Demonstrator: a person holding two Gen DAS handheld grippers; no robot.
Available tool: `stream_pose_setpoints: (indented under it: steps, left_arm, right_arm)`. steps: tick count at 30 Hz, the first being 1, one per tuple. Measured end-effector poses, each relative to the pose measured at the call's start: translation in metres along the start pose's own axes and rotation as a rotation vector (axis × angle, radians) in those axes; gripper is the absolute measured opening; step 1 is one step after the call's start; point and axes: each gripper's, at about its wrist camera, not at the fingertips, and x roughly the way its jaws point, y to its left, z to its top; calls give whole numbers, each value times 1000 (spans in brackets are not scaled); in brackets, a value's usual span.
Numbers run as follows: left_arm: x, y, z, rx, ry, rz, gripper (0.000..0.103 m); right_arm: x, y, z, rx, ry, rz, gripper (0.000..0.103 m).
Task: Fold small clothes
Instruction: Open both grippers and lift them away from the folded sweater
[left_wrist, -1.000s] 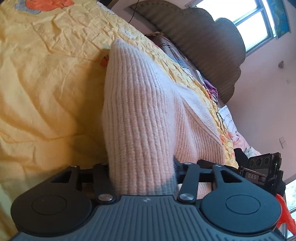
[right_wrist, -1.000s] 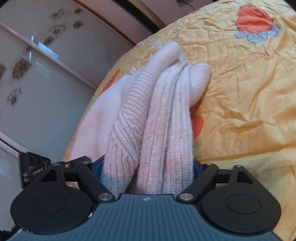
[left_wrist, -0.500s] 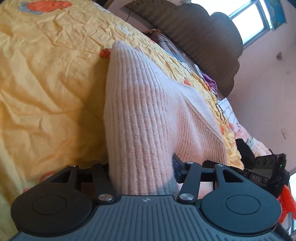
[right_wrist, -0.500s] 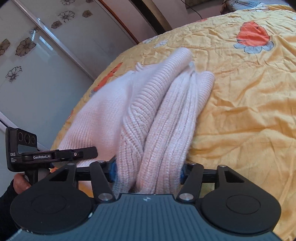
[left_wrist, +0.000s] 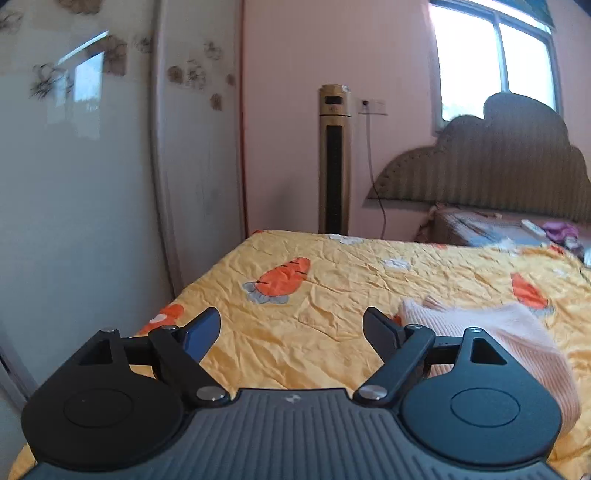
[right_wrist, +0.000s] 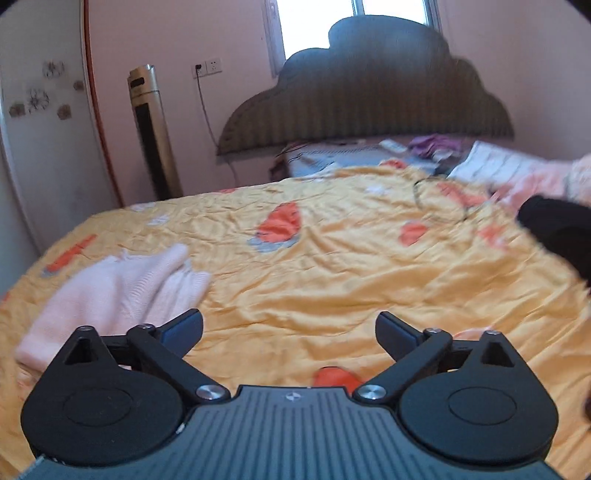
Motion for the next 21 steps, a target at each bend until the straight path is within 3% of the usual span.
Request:
stream_pose_setpoints:
  steps: [2, 4, 6, 8, 11, 13, 15, 19, 21]
  left_arm:
    - [10, -36, -17, 50, 70, -88, 85]
    - [20, -74, -40, 95, 129, -184, 85]
    - [34, -108, -57, 166, 180, -201, 85]
    - [45, -128, -70, 175, 211, -215, 85]
    - [66, -136, -83, 124, 292, -223, 85]
    - [75, -131, -88, 72, 316, -235, 86]
    - [79, -128, -90, 43, 336, -247, 86]
    - [80, -126, -90, 55, 331, -270, 85]
    - [80, -126, -88, 51, 328, -294, 71]
  right_arm:
    - [7, 10, -4, -75, 10, -38, 103]
    - [22, 31, -9, -55, 46, 41, 102]
    - [31, 57, -13, -50, 65, 170, 101]
    - [40, 91, -9, -82, 71, 255, 100]
    - [62, 136, 0, -182, 78, 268, 100]
    - [88, 151, -3, -198, 149, 245, 100]
    - [114, 156, -16, -177, 274, 278, 72]
    - [115, 146, -32, -138, 257, 358, 68]
    - [112, 141, -30, -118, 264, 382, 62]
